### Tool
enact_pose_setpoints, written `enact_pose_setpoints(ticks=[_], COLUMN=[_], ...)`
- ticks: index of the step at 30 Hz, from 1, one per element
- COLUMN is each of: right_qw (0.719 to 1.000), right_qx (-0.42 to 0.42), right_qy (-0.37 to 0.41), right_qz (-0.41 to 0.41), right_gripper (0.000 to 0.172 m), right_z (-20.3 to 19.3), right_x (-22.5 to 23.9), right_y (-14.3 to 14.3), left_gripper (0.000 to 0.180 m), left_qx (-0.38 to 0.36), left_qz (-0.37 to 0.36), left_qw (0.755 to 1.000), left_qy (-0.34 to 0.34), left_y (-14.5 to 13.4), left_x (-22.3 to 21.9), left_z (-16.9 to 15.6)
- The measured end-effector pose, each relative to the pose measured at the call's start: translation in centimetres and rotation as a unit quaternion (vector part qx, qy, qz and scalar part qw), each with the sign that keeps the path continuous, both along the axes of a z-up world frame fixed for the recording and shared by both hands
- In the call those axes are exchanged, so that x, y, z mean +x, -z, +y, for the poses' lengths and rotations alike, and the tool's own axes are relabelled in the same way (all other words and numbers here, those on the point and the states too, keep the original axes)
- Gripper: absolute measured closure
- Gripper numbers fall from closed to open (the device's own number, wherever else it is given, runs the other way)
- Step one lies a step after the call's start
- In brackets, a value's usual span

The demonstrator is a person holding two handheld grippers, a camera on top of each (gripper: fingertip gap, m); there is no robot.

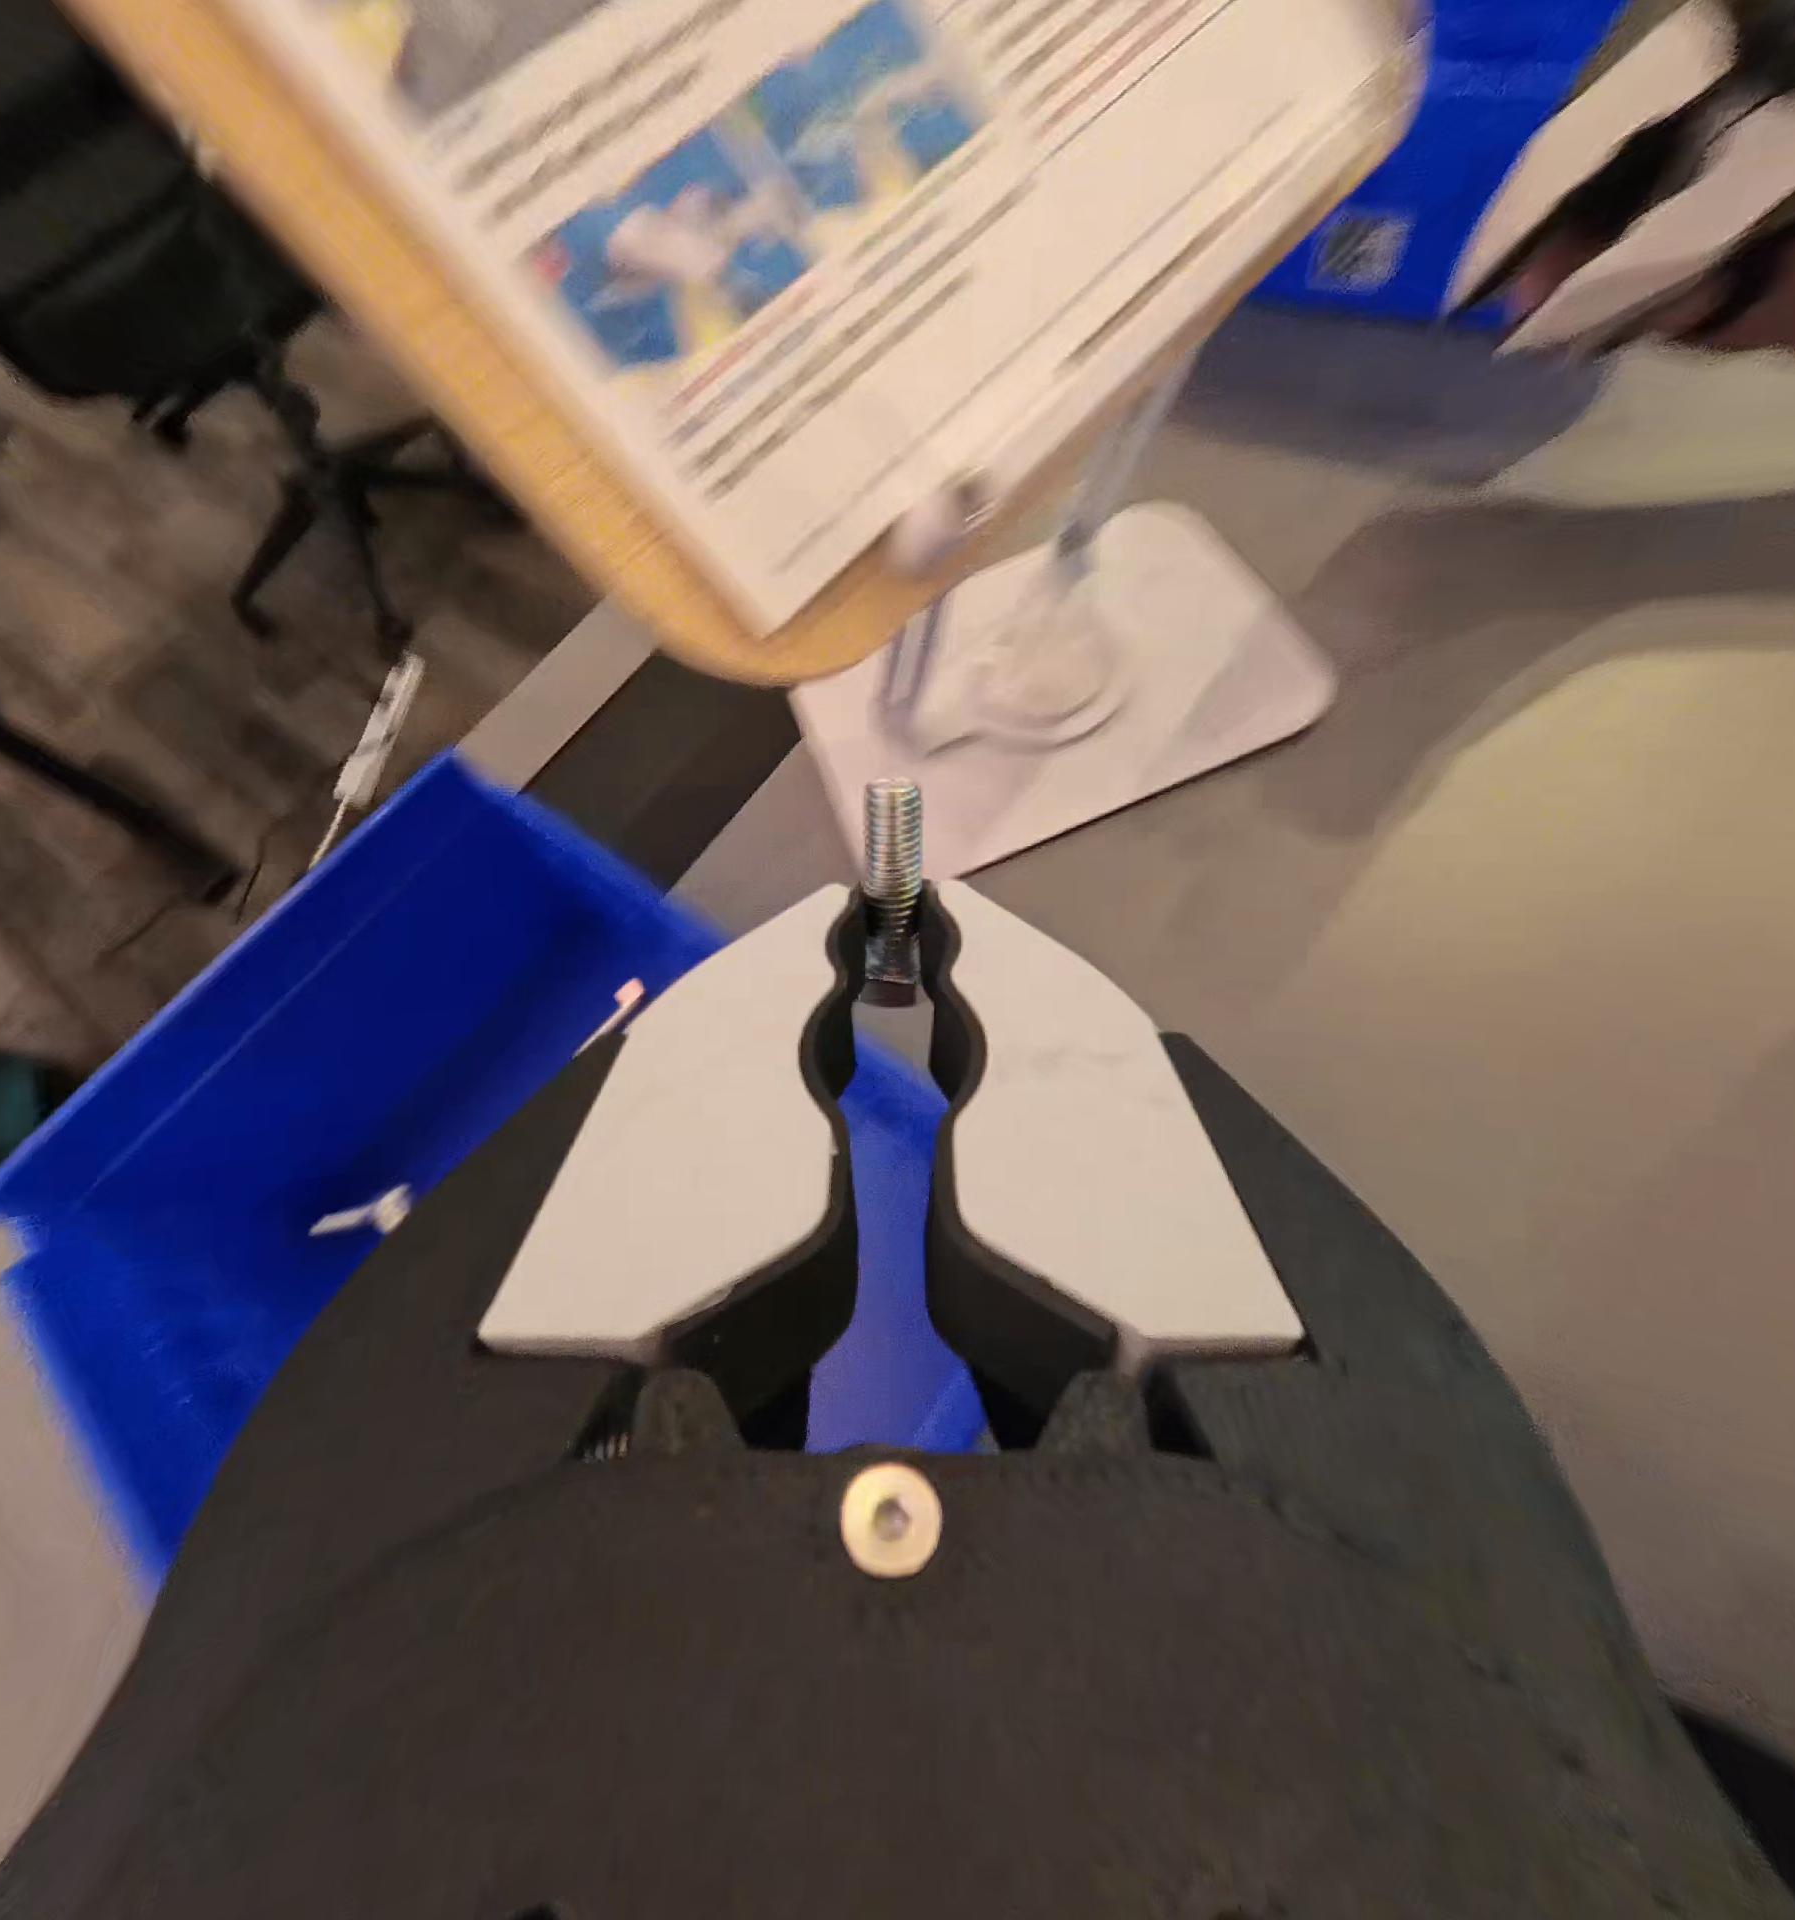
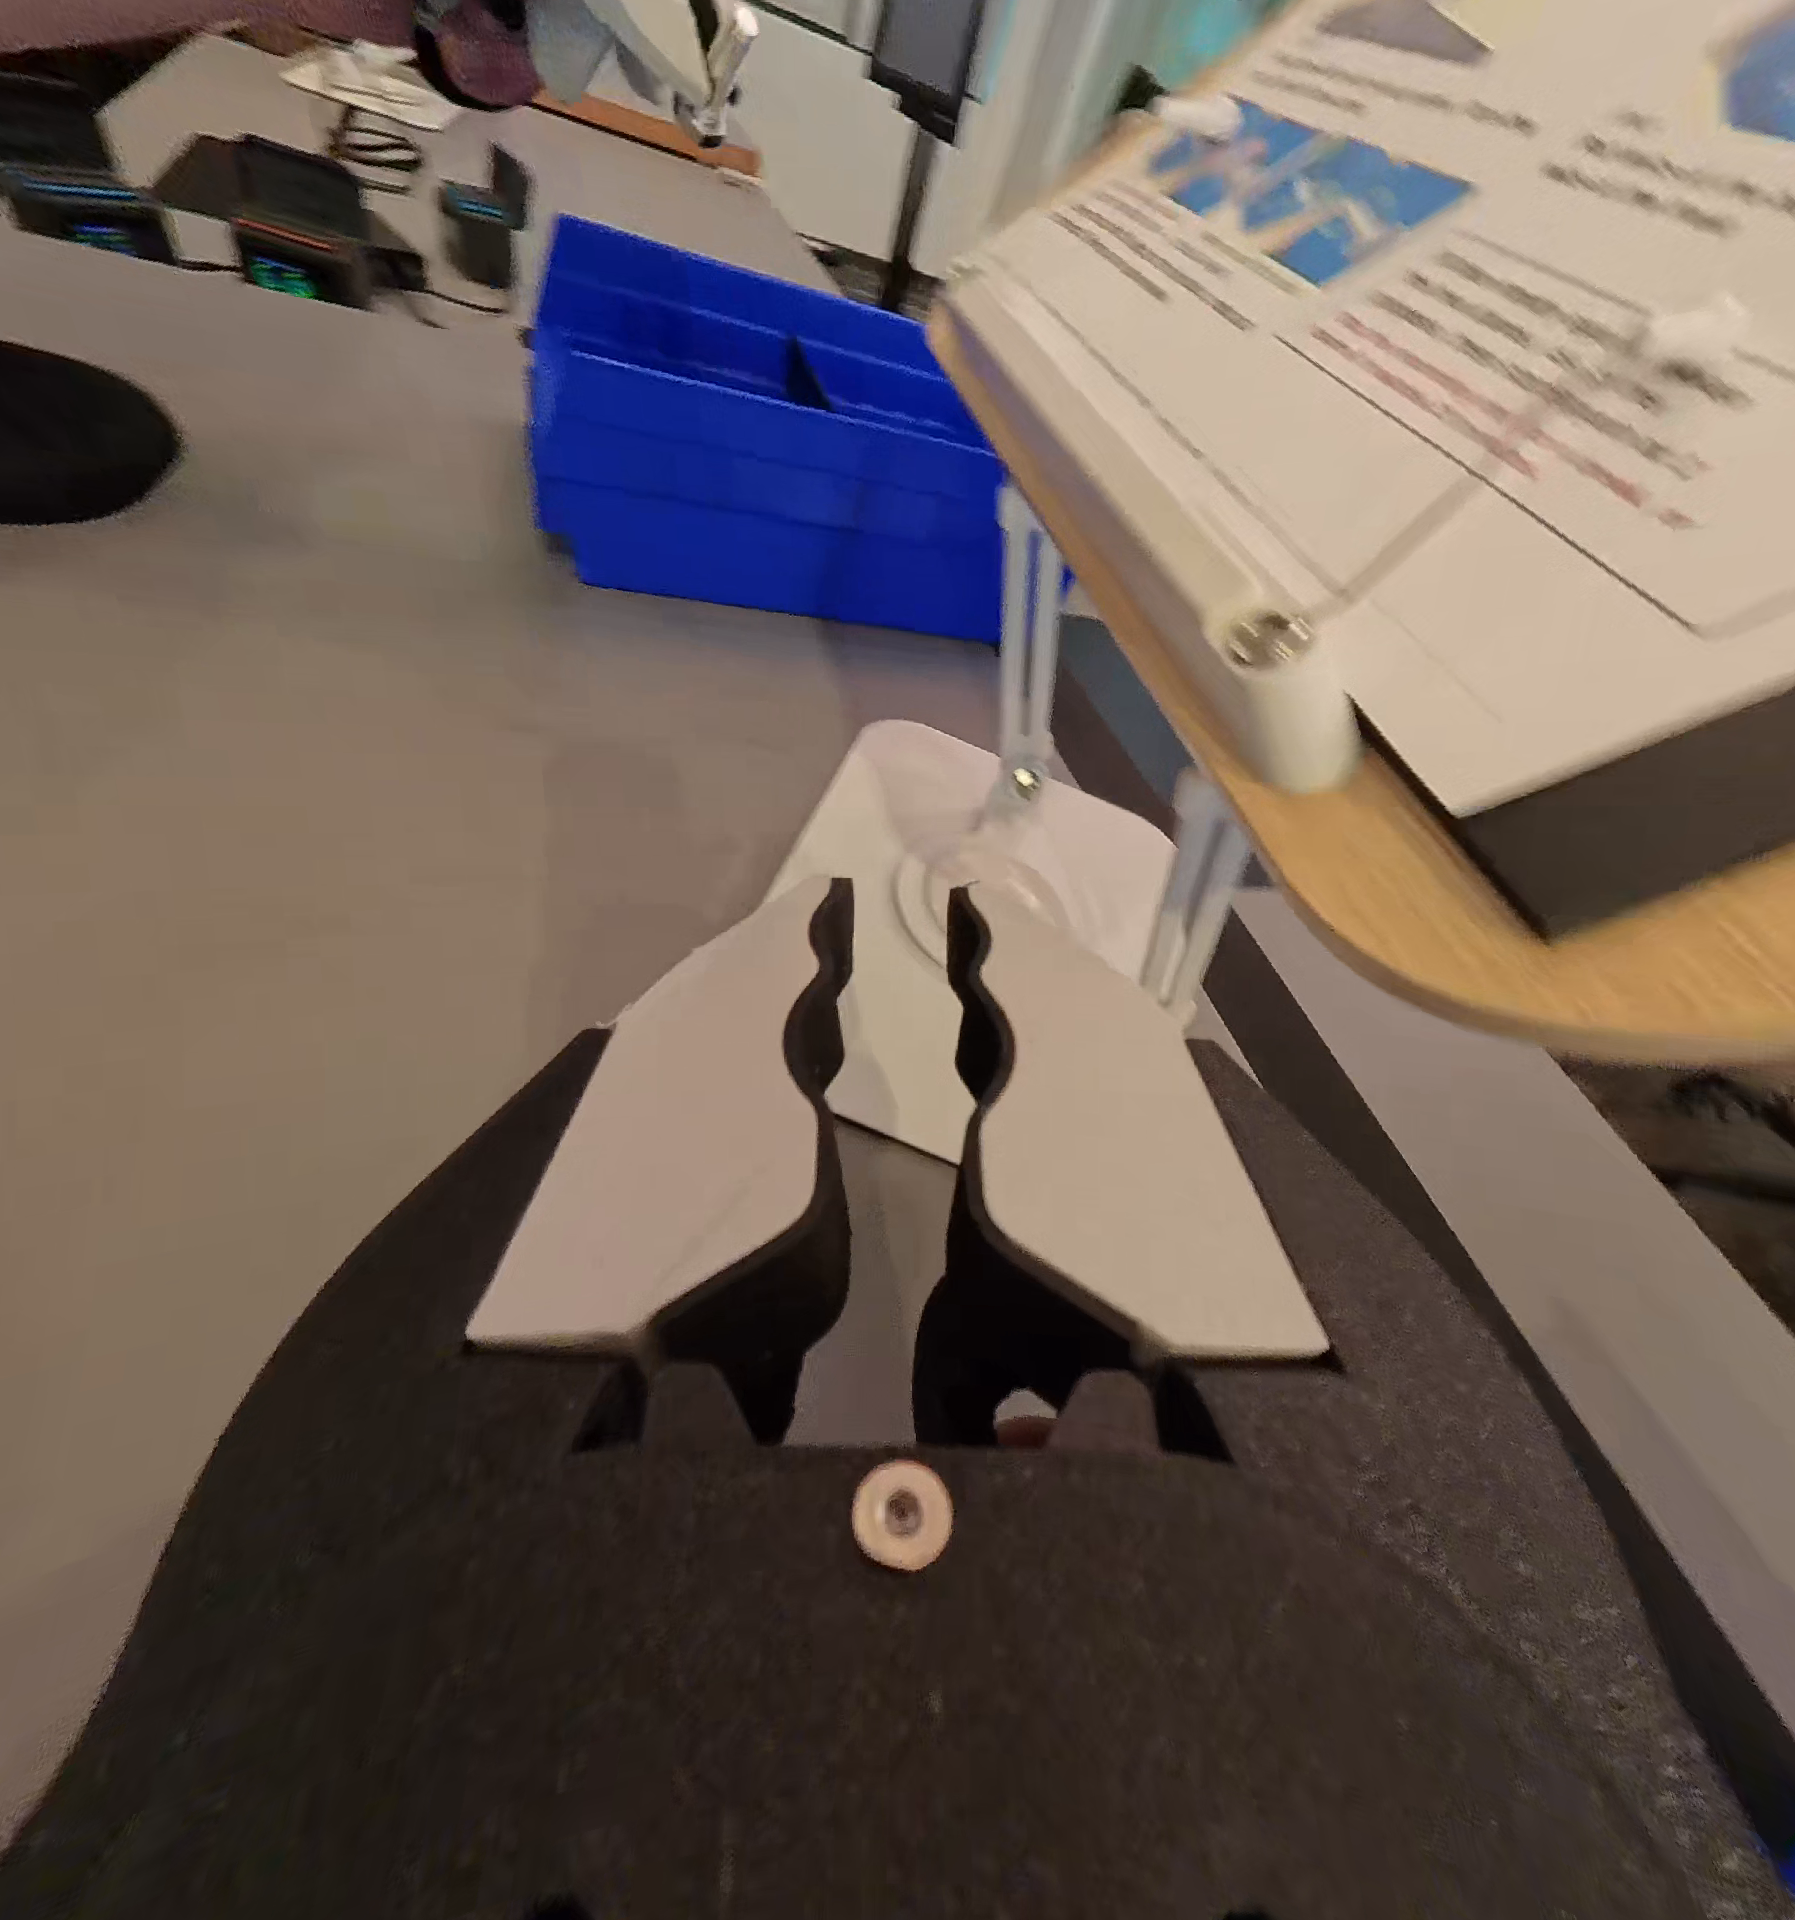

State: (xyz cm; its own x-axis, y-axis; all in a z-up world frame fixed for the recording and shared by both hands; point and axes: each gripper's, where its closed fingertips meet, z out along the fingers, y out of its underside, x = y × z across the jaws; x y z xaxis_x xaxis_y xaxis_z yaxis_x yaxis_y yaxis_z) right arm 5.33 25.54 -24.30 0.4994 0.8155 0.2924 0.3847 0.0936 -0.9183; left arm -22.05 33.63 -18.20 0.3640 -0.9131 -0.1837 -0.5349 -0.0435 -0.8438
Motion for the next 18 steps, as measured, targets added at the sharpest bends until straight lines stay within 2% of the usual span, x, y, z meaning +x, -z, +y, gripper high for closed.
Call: enact_pose_setpoints(ticks=[3, 8, 12, 18], right_qw=[0.998, 0.99, 0.981, 0.974], right_qx=[0.006, -0.043, -0.07, -0.111], right_qy=[-0.06, -0.127, -0.148, -0.15], right_qz=[0.001, 0.049, 0.107, 0.124], right_gripper=[0.156, 0.15, 0.15, 0.149], right_z=[-1.9, -4.2, -5.1, -4.9], right_x=[-2.1, -6.2, -8.3, -9.0], right_y=[-0.7, -1.6, -2.8, -1.5], left_gripper=[0.172, 0.172, 0.172, 0.172], left_qx=[0.013, -0.042, -0.057, -0.061], left_qz=[-0.073, -0.163, -0.146, -0.167], left_qw=[0.997, 0.98, 0.976, 0.967], left_qy=[0.035, 0.104, 0.152, 0.185], left_y=[-0.4, 2.9, 6.3, 7.0], left_x=[3.9, 11.5, 16.2, 19.2], left_z=[-5.1, -10.0, -12.1, -13.2])
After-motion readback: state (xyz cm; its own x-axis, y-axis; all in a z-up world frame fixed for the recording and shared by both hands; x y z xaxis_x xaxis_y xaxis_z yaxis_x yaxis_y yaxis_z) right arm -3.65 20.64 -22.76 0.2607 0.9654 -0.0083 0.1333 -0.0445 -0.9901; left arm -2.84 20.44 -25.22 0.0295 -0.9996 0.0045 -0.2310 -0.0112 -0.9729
